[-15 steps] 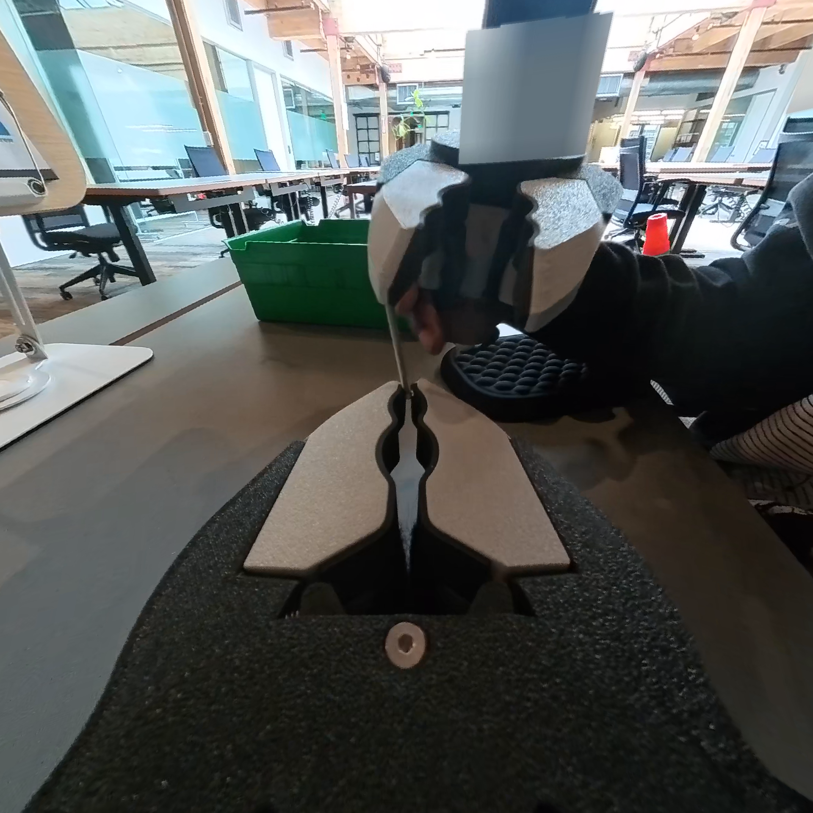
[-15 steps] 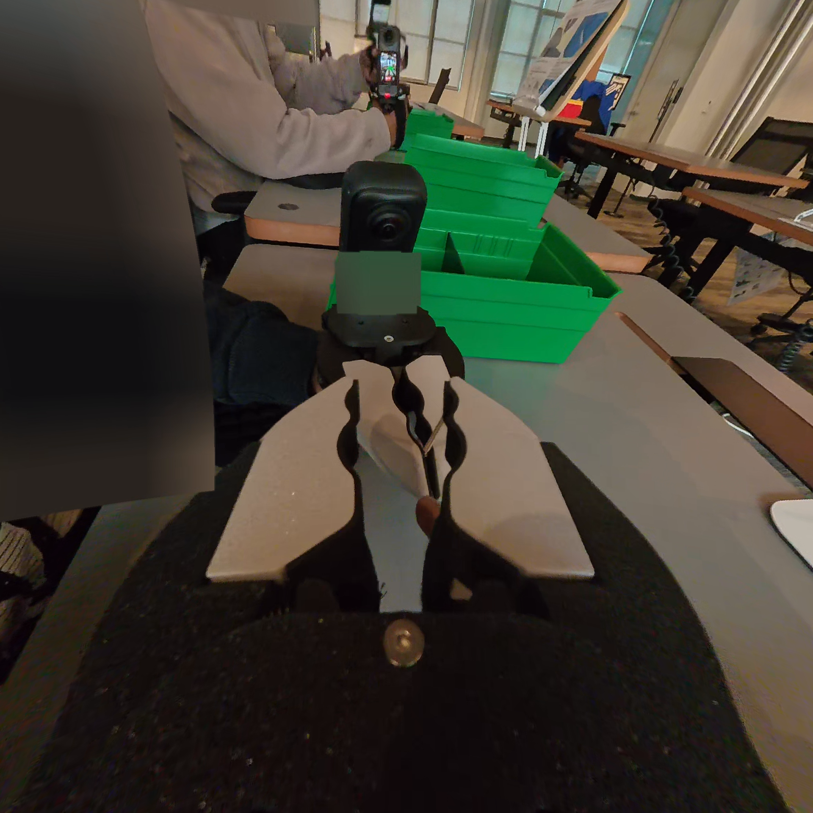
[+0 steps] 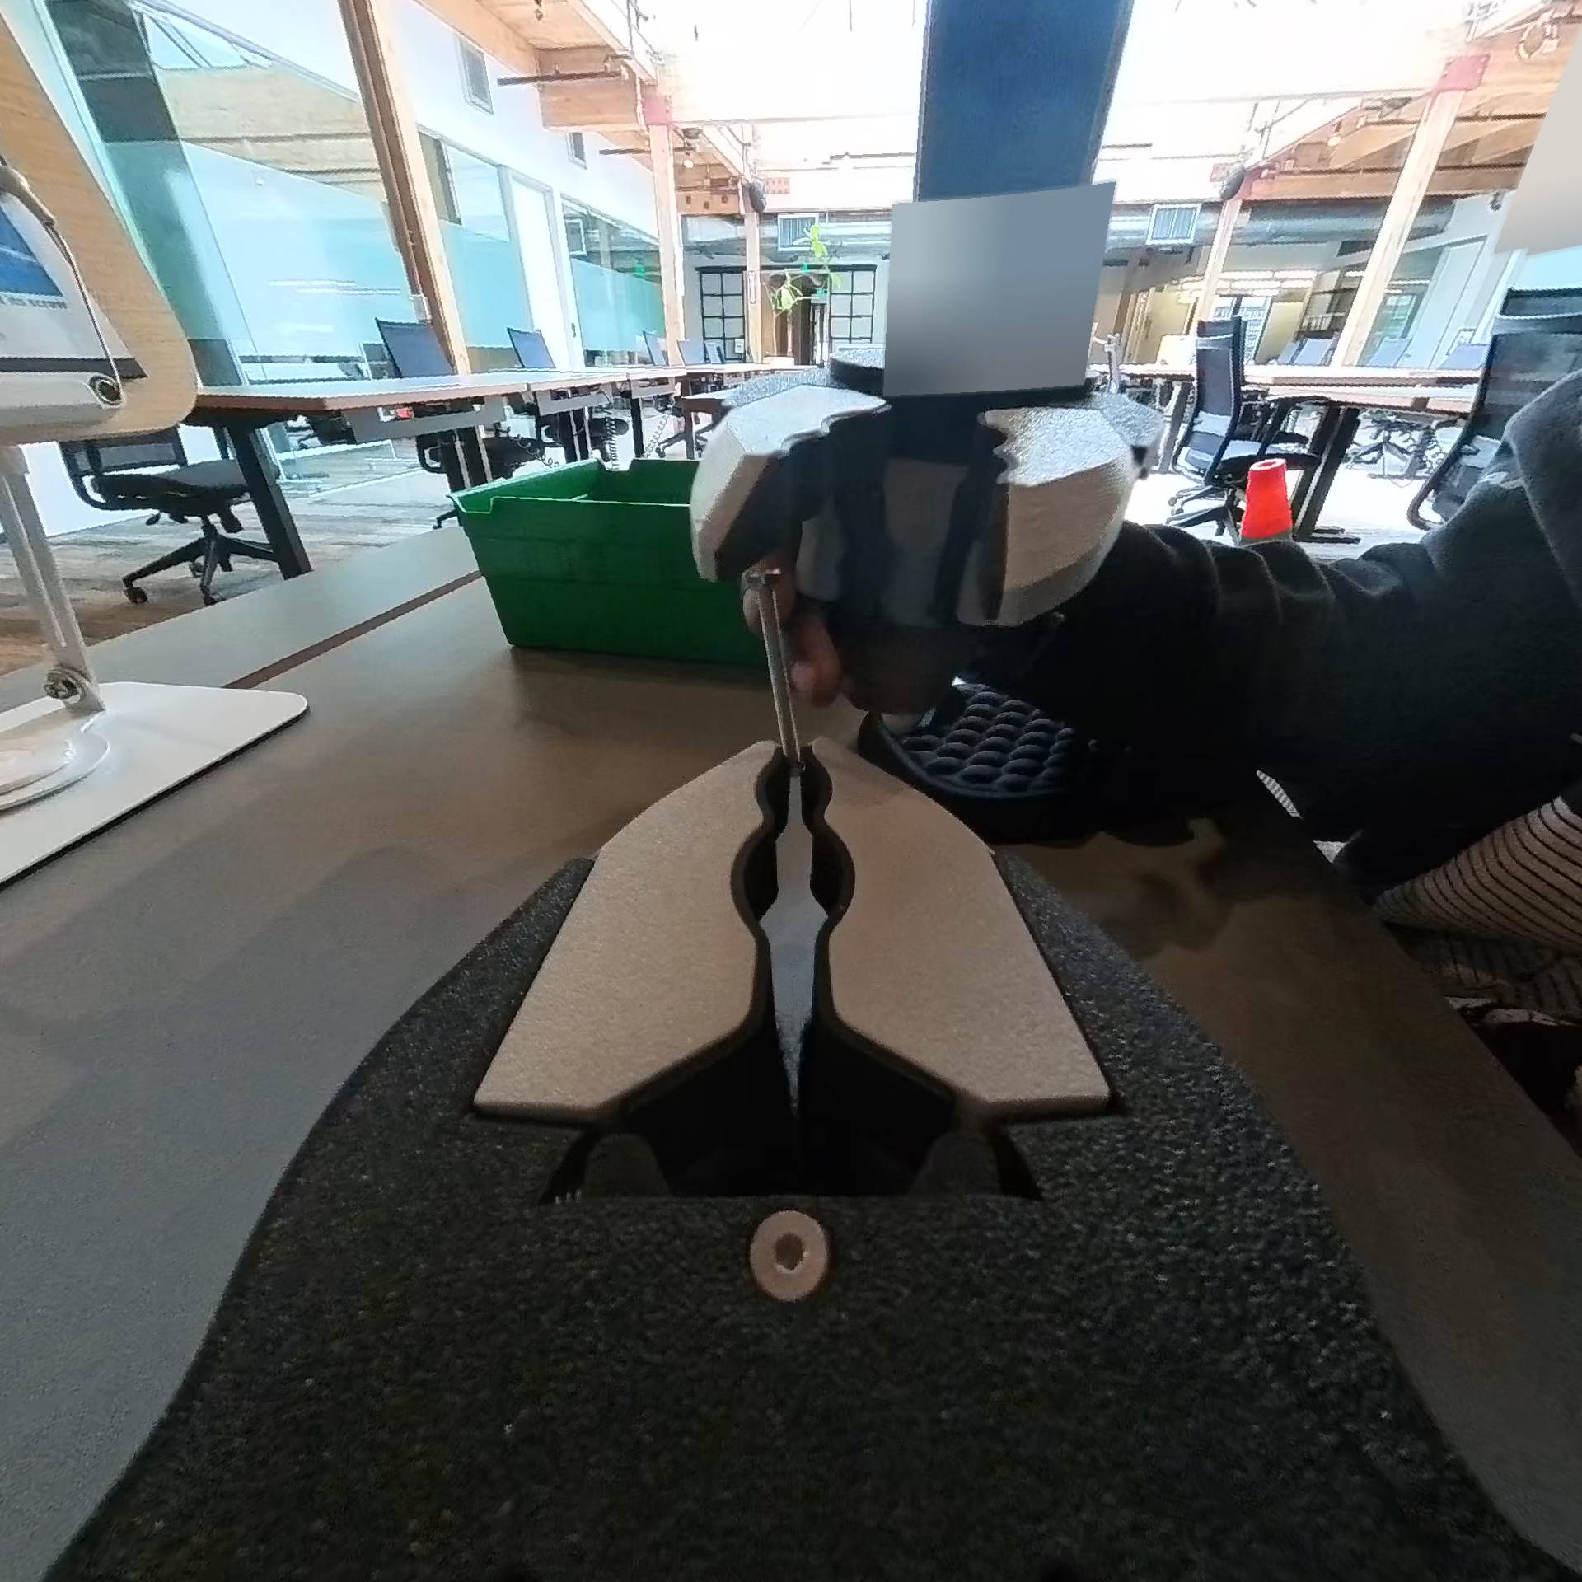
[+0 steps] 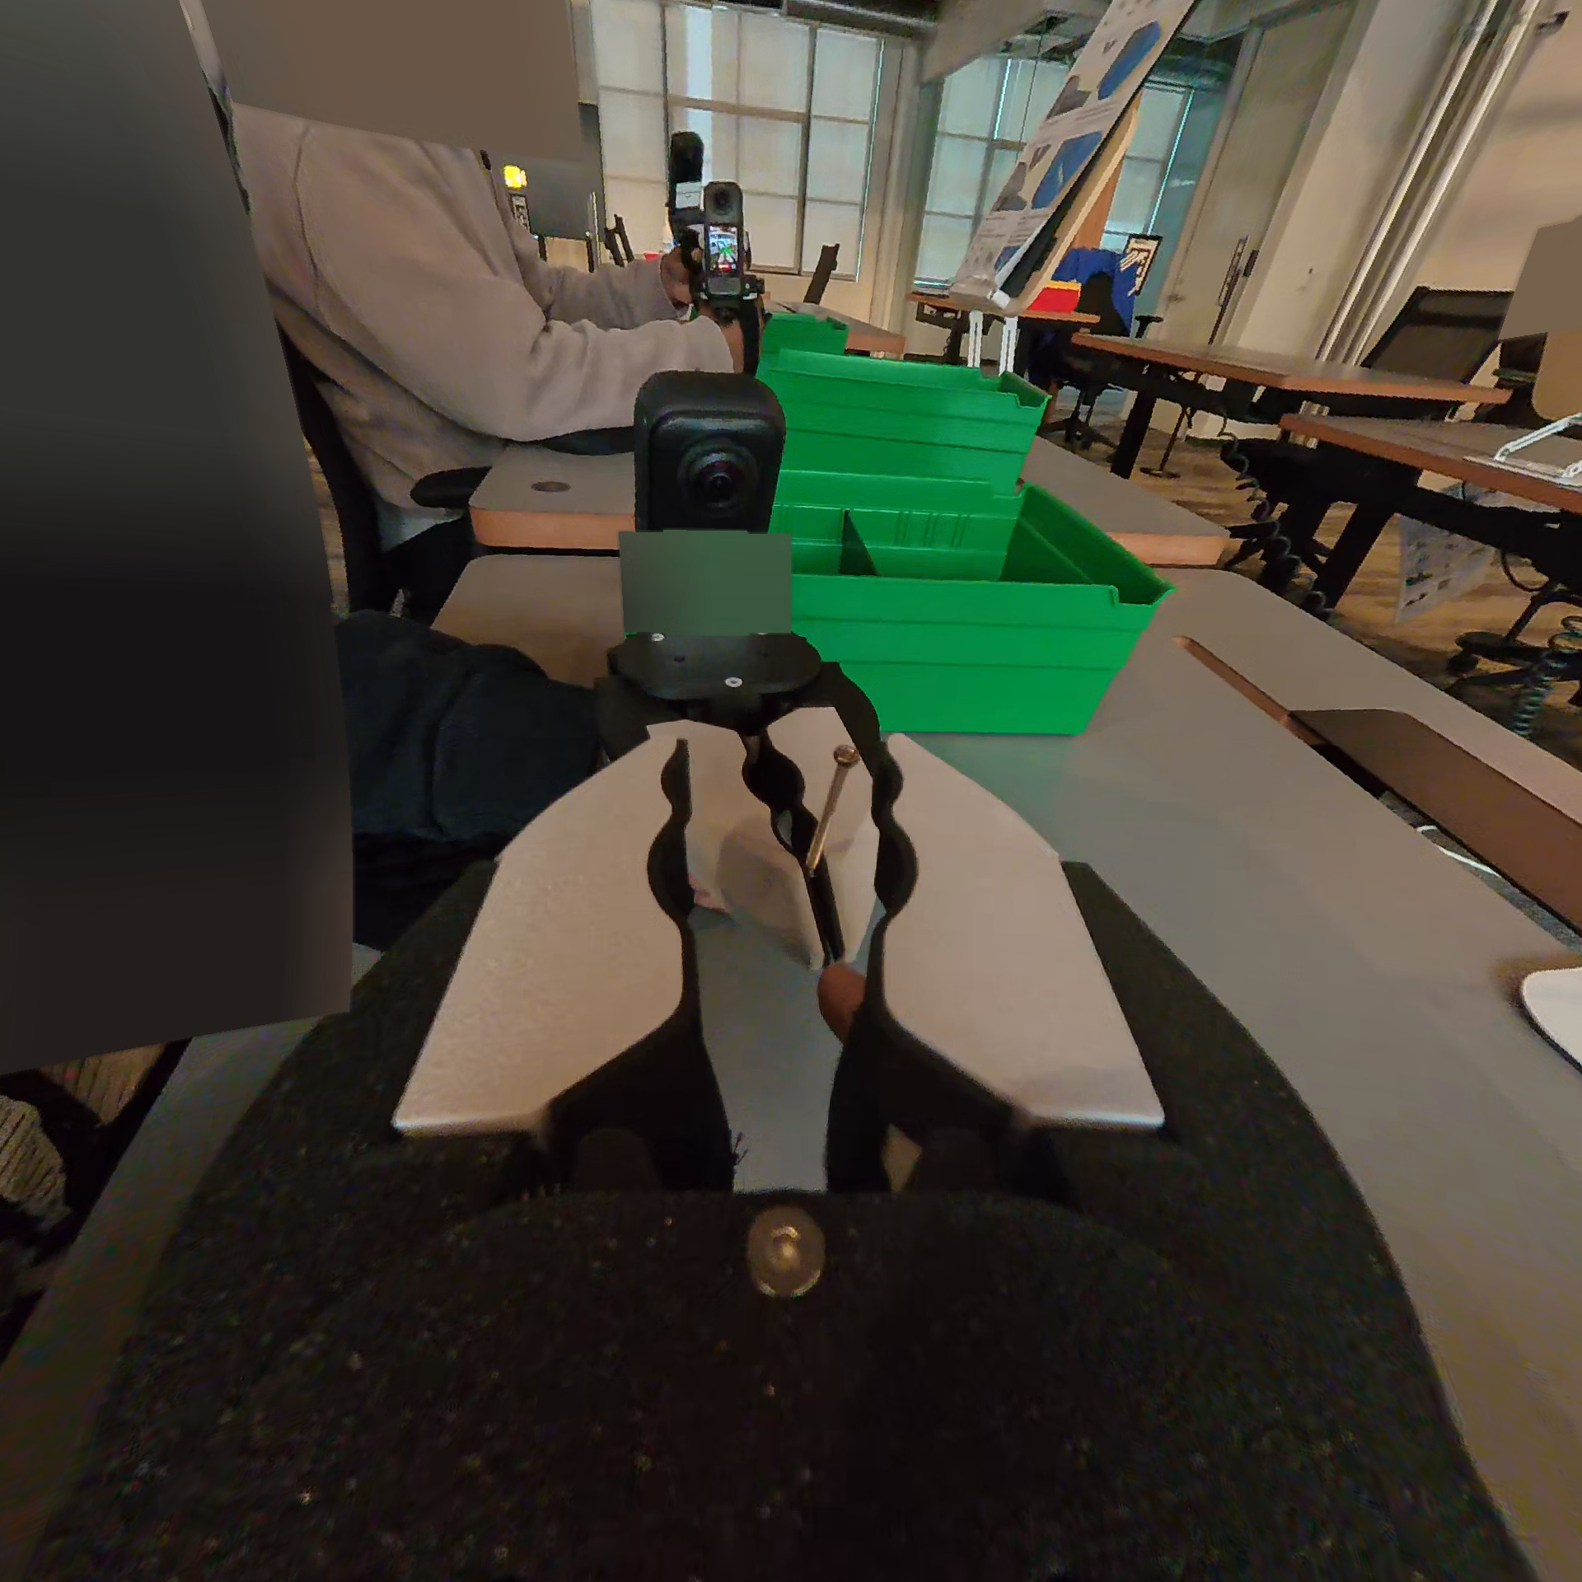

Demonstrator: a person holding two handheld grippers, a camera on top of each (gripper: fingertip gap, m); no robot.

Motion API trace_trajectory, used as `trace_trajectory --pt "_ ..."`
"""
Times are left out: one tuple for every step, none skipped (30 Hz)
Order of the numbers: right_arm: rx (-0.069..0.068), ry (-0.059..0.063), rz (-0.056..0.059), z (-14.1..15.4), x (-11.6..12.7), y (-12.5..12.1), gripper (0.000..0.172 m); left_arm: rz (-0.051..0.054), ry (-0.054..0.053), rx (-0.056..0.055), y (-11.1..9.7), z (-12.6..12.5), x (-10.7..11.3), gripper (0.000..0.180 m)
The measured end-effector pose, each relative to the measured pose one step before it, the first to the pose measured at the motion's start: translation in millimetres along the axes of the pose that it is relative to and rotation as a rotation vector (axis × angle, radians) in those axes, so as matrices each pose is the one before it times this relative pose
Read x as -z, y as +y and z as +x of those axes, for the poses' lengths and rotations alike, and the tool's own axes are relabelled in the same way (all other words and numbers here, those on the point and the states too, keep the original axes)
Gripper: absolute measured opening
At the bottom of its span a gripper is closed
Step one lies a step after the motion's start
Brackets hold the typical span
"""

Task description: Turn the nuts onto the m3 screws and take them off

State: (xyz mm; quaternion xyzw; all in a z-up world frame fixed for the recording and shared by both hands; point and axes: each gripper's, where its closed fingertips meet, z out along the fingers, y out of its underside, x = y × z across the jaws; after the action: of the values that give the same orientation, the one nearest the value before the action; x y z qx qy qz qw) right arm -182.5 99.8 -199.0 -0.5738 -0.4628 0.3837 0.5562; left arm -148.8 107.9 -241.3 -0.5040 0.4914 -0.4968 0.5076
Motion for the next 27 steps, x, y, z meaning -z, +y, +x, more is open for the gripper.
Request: trace_trajectory --pt "0.001 -0.0013 -0.0006 -0.38 -0.26 -0.17 0.04 0.0018 -0.0019 0.0007 -0.24 -0.31 0.17 0.002" --pt "0.0009 -0.0021 -0.0017 -0.35 -0.03 0.1 0.039 0.0022 -0.0023 0.0013 -0.29 -0.41 0.24 0.002" --pt "0.0013 -0.0024 -0.0021 -0.47 0.33 0.27 0.038 0.0015 -0.0023 0.0012 -0.2 -0.42 0.19 0.002" --pt "0.0014 -0.0005 0.0014 -0.24 0.81 -0.12 0.037 0.0007 -0.0018 0.0006 -0.09 -0.29 0.05 0.002" --pt "-0.0002 0.0029 0.0026 0.35 0.85 -0.25 0.035 -0.0002 -0.0007 0.0 0.02 -0.09 0.01 0.002" --pt "-0.0014 0.0014 0.0021 0.22 1.05 -0.16 0.034 -0.0001 -0.0011 0.0005 0.01 -0.22 0.0 0.002" --pt "-0.0015 0.0015 0.0037 0.3 1.15 -0.54 0.033 0.001 -0.0004 0.0011 -0.13 -0.18 0.02 0.002" --pt "-0.0008 0.0014 0.0061 0.27 0.78 -0.78 0.033 0.0 0.0006 0.0004 0.0 0.01 0.0 0.002" --pt "-0.0012 0.0024 0.0059 0.53 0.23 -0.8 0.033 -0.002 0.0017 -0.001 0.27 0.36 -0.15 0.002" --pt "-0.0018 0.0008 0.0016 0.33 -0.65 -0.12 0.033 -0.0032 0.0033 -0.0023 0.42 0.58 -0.36 0.002" --pt "-0.0021 -0.0003 -0.0027 0.1 -1.26 0.47 0.036 -0.0031 0.0019 -0.0027 0.41 0.47 -0.27 0.002" --pt "0.0 -0.0007 -0.0085 -0.05 -1.63 1.45 0.037 -0.0011 -0.0006 -0.0014 0.14 0.03 -0.12 0.002" --pt "0.003 -0.0051 -0.0114 -0.81 -1.4 1.78 0.038 0.0012 -0.0012 0.0008 -0.16 -0.21 0.11 0.002" --pt "0.0042 -0.0037 -0.0076 -0.9 -0.84 1.21 0.038 0.0023 -0.0023 0.0016 -0.3 -0.5 0.23 0.002" --pt "0.0038 -0.0019 -0.0027 -0.73 0.09 0.38 0.037 0.0017 -0.0023 0.0011 -0.13 -0.42 0.17 0.001" --pt "0.0015 -0.0002 0.0021 -0.22 0.9 -0.5 0.036 0.0009 -0.002 0.0006 -0.12 -0.32 0.13 0.001" --pt "-0.0009 0.0018 0.0026 0.12 1.41 -0.49 0.034 0.0008 -0.0011 0.0005 -0.1 -0.21 0.04 0.002" --pt "-0.0006 0.0027 0.0039 0.41 1.49 -0.63 0.033 0.0002 0.0001 0.0007 -0.03 -0.04 0.08 0.002" --pt "0.0004 0.0026 0.0066 0.49 1.39 -0.87 0.032 -0.0002 0.0006 0.0001 0.03 0.09 -0.08 0.002" --pt "-0.0006 0.0043 0.0062 0.76 0.75 -0.78 0.032 -0.0007 0.0005 -0.0005 0.1 0.13 -0.04 0.002" --pt "-0.0022 0.0028 0.0034 0.59 -0.04 -0.5 0.032 -0.0009 0.0012 -0.0002 0.12 0.14 -0.14 0.002" --pt "-0.0016 -0.001 0.0009 0.02 -0.89 0.04 0.033 -0.0003 0.0009 0.0003 0.05 0.15 -0.08 0.002" --pt "0.0014 0.0004 -0.002 -0.02 -1.41 0.53 0.035 -0.0005 0.0013 -0.0001 0.06 0.16 0.03 0.002" --pt "0.0039 -0.0005 -0.0041 -0.38 -1.65 0.73 0.038 -0.0017 0.001 -0.0013 0.22 0.24 -0.17 0.002" --pt "0.0038 -0.0043 -0.008 -0.88 -1.37 1.23 0.038 -0.0019 -0.0011 -0.0015 0.26 -0.04 -0.15 0.002" --pt "0.0022 -0.0034 -0.0062 -0.76 -0.79 0.85 0.038 -0.0008 -0.0021 0.0006 0.21 -0.33 -0.04 0.002" --pt "0.0017 -0.0017 -0.002 -0.55 -0.02 0.1 0.037 0.0006 -0.0027 0.0026 -0.08 -0.58 0.15 0.001"
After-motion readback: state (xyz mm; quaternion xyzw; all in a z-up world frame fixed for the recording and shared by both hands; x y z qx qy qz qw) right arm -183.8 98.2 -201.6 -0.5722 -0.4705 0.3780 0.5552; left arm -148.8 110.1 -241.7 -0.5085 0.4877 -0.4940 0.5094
